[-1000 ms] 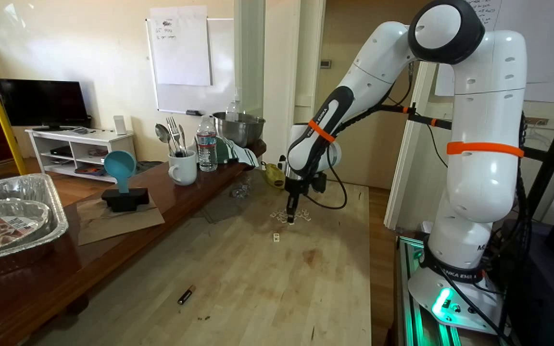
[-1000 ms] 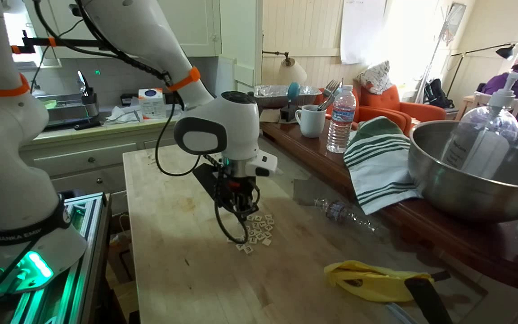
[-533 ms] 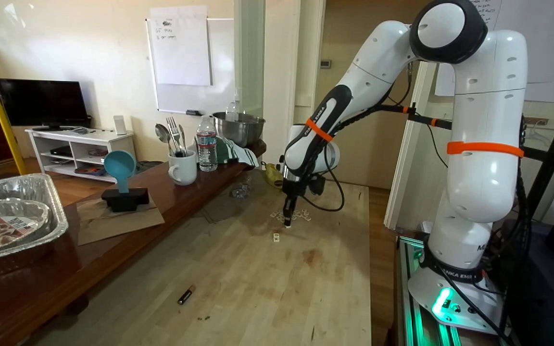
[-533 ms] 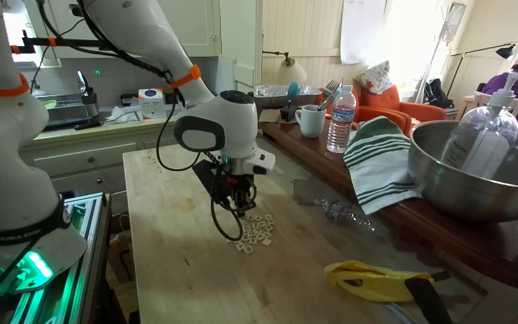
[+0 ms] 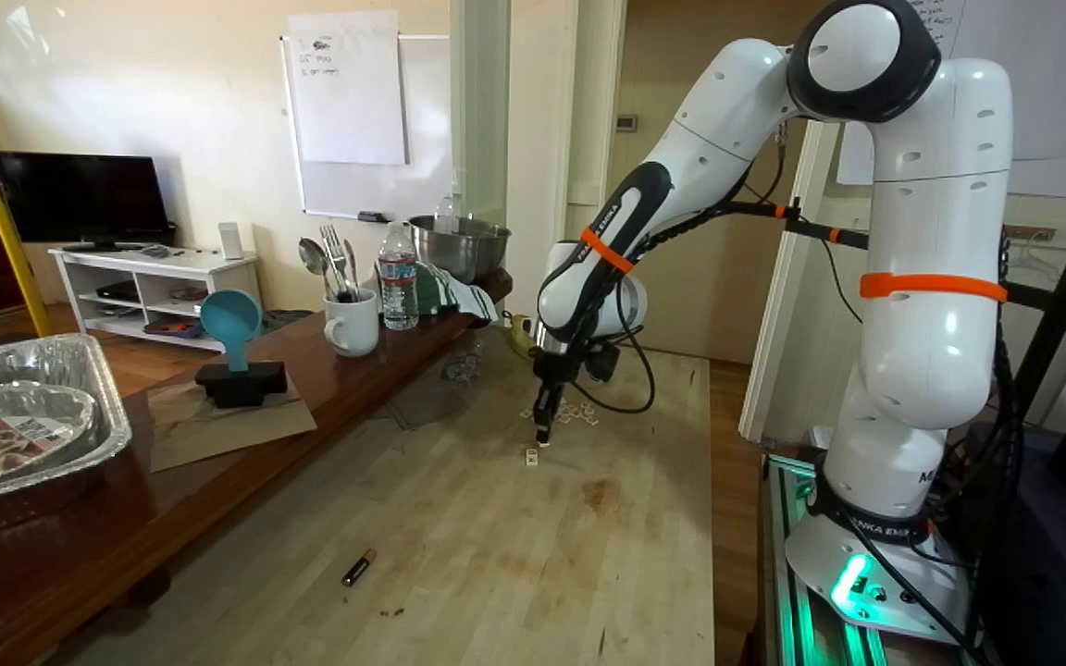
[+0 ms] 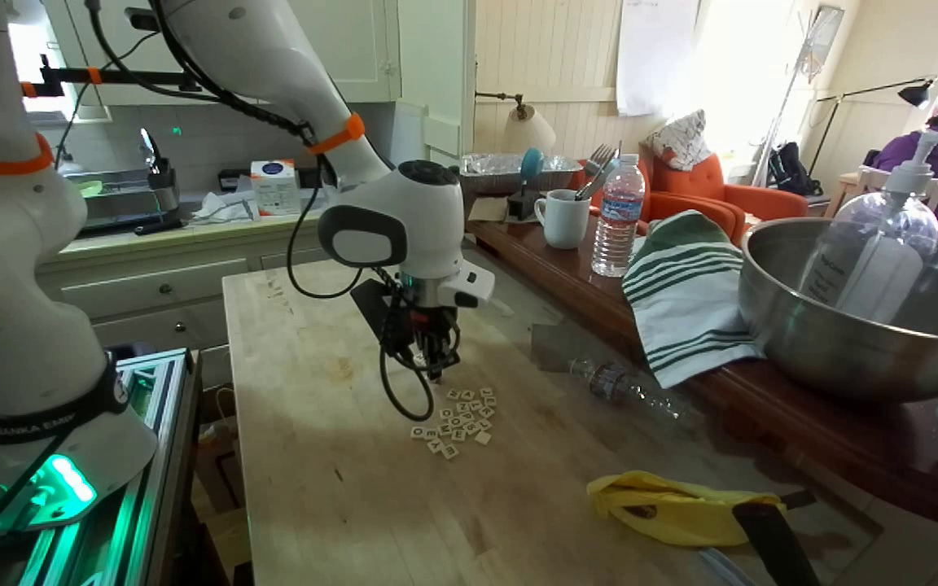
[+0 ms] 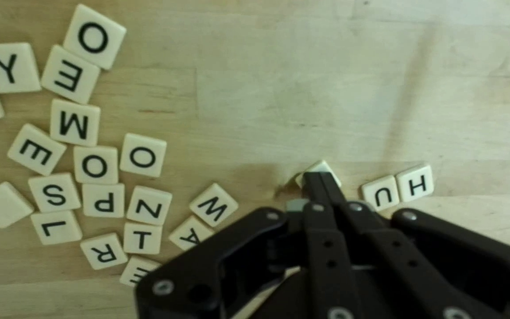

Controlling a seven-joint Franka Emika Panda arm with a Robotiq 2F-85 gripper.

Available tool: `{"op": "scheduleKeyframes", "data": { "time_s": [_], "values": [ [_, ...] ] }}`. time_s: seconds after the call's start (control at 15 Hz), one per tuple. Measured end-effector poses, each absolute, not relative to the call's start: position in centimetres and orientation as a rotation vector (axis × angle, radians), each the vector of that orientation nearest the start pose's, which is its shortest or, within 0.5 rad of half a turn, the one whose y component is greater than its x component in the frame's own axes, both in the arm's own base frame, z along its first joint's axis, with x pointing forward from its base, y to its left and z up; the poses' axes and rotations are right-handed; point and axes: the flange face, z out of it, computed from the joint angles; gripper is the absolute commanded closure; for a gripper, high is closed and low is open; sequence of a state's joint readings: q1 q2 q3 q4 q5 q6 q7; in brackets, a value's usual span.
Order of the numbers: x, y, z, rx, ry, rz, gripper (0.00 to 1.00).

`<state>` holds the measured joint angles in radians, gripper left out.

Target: Spell the word 'Hue.'

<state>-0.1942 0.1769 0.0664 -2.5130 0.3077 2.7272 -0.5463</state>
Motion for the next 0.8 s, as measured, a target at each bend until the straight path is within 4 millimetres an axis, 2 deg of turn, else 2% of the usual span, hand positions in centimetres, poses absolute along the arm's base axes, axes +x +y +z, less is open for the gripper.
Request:
{"op": "scheduleKeyframes", "data": {
  "time_s": [0.8],
  "values": [
    [47.4,-5.8,21.5,-2.996,-0.088,-0.127,1.00]
  ]
}}
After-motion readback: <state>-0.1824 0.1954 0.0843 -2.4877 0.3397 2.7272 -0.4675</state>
